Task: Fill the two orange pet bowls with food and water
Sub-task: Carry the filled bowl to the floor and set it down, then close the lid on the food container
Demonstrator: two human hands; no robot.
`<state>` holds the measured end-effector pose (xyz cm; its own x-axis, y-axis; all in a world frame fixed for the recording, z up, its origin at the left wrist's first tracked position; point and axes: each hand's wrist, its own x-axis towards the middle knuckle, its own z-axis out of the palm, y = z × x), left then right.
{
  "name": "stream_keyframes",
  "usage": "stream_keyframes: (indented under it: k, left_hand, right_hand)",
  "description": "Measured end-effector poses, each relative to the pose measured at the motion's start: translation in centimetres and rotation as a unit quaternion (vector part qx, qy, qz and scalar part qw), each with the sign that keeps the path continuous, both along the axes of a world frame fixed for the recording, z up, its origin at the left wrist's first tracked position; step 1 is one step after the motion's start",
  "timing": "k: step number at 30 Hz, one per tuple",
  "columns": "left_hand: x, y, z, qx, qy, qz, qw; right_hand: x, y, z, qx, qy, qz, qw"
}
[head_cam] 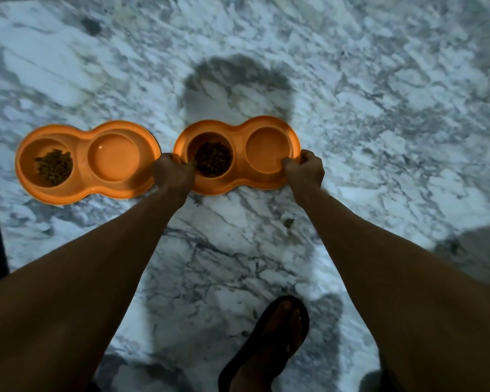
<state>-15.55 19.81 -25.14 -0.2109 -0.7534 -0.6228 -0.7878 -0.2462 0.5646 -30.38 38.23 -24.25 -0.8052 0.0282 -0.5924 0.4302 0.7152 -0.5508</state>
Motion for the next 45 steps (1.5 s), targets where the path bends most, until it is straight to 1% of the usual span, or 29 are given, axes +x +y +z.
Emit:
stream_keyframes:
  k: [3,5,8,10,13,16,20,22,25,27,30,36,39,45]
  left_hand:
    - [0.0,0.2,2.3,0.005,0.008,0.003,1.000]
    - [0.3,0.4,5.2,-0.010,-0.001,-0.001,1.000]
    - [1.2,0.1,11.4,-0.032,-0.033,-0.021,0.999]
    - [1.7,-0.6,16.2,-0.033,-0.042,-0.017,0.998]
    - [2.4,-2.4,24.7,-0.039,-0.037,-0.003,0.999]
    - [3.3,-4.4,34.9,-0.041,-0.028,0.025,0.998]
    - [5.5,-5.7,48.6,-0.032,0.018,0.067,0.997]
    - [7.2,-6.4,54.9,-0.055,0.031,0.079,0.995]
    - [10.2,-8.3,63.2,-0.106,0.026,0.087,0.990]
    - [12.7,-9.9,68.0,-0.119,0.055,0.103,0.986]
    - [17.3,-12.8,73.4,-0.136,0.101,0.126,0.978]
    - [27.9,-19.3,82.3,-0.175,0.141,0.164,0.960]
    - [33.7,-22.6,85.0,-0.178,0.167,0.171,0.955]
    - [44.5,-27.9,89.2,-0.208,0.177,0.194,0.942]
  right_hand:
    - [-0.2,0.0,1.7,-0.008,-0.020,0.000,1.000]
    - [-0.4,-0.3,4.1,-0.010,-0.020,-0.012,1.000]
    - [-0.6,-1.4,9.6,-0.015,-0.024,-0.019,0.999]
    - [-0.7,-2.4,14.2,-0.024,-0.022,-0.013,0.999]
    - [-0.3,-4.6,22.5,-0.050,-0.018,0.006,0.999]
    - [1.1,-7.5,32.5,-0.071,-0.022,0.019,0.997]
    - [3.7,-11.2,46.4,-0.115,-0.017,0.069,0.991]
    - [5.2,-12.7,52.7,-0.139,-0.016,0.088,0.986]
    - [8.1,-14.7,60.6,-0.156,-0.001,0.108,0.982]
    - [10.7,-16.1,65.1,-0.174,0.019,0.125,0.977]
    - [15.7,-18.4,70.5,-0.197,0.047,0.163,0.966]
    - [27.4,-25.3,78.7,-0.221,0.069,0.203,0.951]
    - [33.3,-29.4,82.3,-0.242,0.076,0.217,0.943]
    - [43.6,-37.0,87.2,-0.278,0.088,0.261,0.920]
